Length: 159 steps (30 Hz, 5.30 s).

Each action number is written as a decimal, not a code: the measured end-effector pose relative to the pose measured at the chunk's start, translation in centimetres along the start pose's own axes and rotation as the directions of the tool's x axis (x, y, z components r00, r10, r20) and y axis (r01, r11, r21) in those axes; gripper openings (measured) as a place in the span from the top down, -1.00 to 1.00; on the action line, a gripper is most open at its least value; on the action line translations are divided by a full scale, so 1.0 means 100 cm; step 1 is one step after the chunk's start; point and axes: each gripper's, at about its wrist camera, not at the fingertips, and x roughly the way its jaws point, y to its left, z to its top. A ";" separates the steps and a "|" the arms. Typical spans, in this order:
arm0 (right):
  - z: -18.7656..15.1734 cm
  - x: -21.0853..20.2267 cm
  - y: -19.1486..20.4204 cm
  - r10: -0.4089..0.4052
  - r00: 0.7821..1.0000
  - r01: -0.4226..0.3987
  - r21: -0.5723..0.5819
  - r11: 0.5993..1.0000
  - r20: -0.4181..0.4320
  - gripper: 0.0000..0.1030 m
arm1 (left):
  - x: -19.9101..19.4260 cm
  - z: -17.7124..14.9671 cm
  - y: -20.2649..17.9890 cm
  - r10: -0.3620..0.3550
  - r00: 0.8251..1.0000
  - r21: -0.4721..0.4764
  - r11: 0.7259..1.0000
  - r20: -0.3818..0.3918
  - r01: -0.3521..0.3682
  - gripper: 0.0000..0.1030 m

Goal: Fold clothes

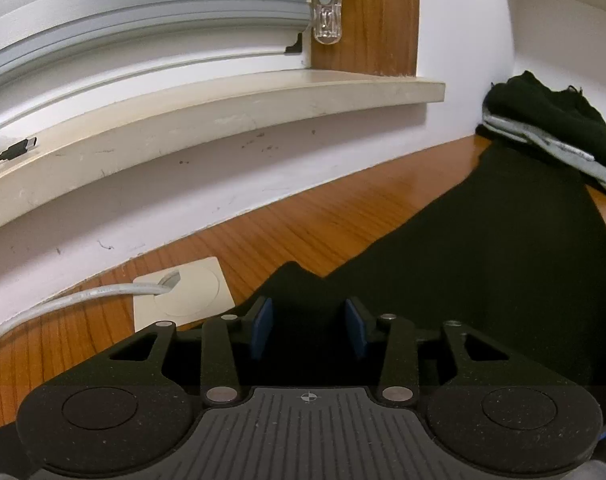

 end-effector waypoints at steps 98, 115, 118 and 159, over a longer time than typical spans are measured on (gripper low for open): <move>-0.006 0.040 -0.055 -0.186 0.982 0.186 0.006 0.982 -0.041 0.15 | 0.001 -0.004 0.000 0.008 1.000 0.001 1.000 0.005 -0.008 -0.01; 0.002 0.005 -0.066 -0.209 0.966 0.198 0.087 0.976 0.150 0.92 | -0.013 0.018 0.021 -0.203 0.979 -0.496 0.848 0.017 0.185 -0.48; 0.002 -0.006 -0.068 -0.210 0.961 0.194 0.100 0.976 0.182 0.92 | -0.010 0.017 0.019 -0.255 0.965 -0.620 0.747 0.066 0.240 -0.53; 0.273 -0.076 0.061 0.235 0.767 -0.134 -0.210 0.969 0.597 0.93 | -0.349 0.199 0.016 0.061 0.920 -0.309 0.949 0.388 0.067 0.94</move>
